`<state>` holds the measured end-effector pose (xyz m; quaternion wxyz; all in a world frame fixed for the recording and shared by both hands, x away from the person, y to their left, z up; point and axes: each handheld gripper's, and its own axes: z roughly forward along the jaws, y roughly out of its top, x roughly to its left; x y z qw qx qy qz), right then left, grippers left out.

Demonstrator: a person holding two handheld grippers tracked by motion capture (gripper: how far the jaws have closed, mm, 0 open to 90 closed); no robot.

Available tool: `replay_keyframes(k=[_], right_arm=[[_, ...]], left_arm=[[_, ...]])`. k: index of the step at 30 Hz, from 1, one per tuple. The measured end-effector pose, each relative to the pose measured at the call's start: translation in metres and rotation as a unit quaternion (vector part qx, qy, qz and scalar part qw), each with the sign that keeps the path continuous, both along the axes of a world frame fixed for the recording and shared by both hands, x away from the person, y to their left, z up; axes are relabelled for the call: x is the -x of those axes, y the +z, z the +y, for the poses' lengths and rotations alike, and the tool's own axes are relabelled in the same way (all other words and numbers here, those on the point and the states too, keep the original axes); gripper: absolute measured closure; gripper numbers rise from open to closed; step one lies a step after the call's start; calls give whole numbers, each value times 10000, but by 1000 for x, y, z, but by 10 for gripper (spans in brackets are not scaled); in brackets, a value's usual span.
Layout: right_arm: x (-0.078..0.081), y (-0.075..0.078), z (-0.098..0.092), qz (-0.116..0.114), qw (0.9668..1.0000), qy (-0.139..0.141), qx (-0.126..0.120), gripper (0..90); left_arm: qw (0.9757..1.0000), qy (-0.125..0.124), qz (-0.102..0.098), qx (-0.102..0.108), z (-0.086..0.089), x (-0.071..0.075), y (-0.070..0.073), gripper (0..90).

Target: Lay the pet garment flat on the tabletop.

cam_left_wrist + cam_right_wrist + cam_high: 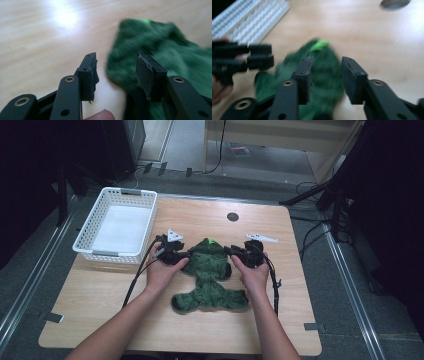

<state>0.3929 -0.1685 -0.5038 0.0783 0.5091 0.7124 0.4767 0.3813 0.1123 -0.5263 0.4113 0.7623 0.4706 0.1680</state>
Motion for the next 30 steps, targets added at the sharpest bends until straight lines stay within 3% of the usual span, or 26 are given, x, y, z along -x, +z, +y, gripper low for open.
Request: replay_keyframes(k=[3, 5, 6, 8, 10, 12, 14, 17, 19, 22, 26, 30], right_arm=[[19, -6, -6, 154, 9995, 234, 169, 571], [33, -11, -8, 190, 9990, 352, 174, 592], [37, -12, -9, 209, 9989, 401, 126, 615], [45, -19, -6, 191, 9976, 646, 138, 616], [46, -25, 0, 154, 9965, 706, 417, 583], [46, -29, 5, 145, 9959, 713, 542, 572], [48, -30, 11, 95, 9940, 923, 572, 586], [55, -30, 20, -98, 9879, 1368, 725, 724], [55, -30, 18, -106, 9891, 1313, 656, 805], [51, -33, 4, 210, 9945, 978, 319, 846], [50, -37, -13, 448, 9967, 590, 321, 857], [52, -37, -15, 445, 9962, 541, 515, 845]], left_arm=[[9998, 47, -90, 179, 4, 18, -1, 505], [9998, 53, -153, 153, 4, 27, -3, 506], [9998, -14, -82, 175, 3, 29, -4, 508], [9999, -123, 9, 21, -2, 31, -8, 529], [9996, -227, 180, 49, -6, 31, -12, 602], [9991, -343, 229, 36, -8, 33, -13, 651], [9988, -438, 198, 30, -10, 36, -13, 687], [9989, -434, 35, -146, -10, 40, -11, 727], [9993, -347, -7, -167, -7, 40, -10, 764], [9994, -225, 79, -231, -1, 38, -11, 810], [9990, -231, 155, -364, 2, 35, -15, 832], [9991, -178, 206, -325, 2, 32, -17, 830]])
